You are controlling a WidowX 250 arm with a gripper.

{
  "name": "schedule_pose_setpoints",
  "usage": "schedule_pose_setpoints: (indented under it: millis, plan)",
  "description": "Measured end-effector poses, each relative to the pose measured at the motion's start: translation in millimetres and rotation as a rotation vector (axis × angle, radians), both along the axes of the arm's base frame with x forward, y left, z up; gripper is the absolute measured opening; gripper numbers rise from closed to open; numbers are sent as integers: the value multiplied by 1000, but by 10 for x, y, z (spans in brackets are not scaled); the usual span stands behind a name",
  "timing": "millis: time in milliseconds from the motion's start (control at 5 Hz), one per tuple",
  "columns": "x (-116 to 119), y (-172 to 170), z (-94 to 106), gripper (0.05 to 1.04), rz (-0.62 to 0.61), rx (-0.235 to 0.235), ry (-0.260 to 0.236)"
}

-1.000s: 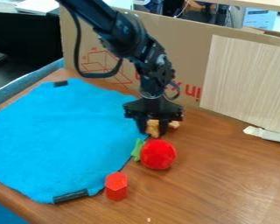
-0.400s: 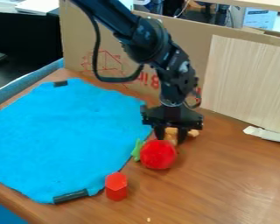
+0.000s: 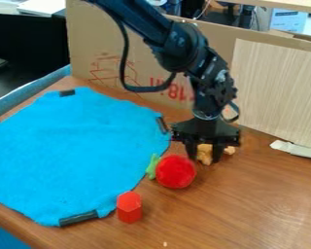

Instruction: Move the orange toy beside the tomato

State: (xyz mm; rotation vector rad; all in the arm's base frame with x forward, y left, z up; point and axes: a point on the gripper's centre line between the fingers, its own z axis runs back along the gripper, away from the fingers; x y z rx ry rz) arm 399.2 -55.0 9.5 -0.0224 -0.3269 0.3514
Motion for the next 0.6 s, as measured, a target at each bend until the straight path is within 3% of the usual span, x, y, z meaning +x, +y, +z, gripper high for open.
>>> schedule_pose_setpoints:
  millis: [200, 400, 600]
  plan:
    - [12, -25, -1, 880, 7, -5, -10]
    - [-97, 23, -29, 1007, 3, -29, -1]
    - [-143, 295, 349, 1002, 34, -70, -29]
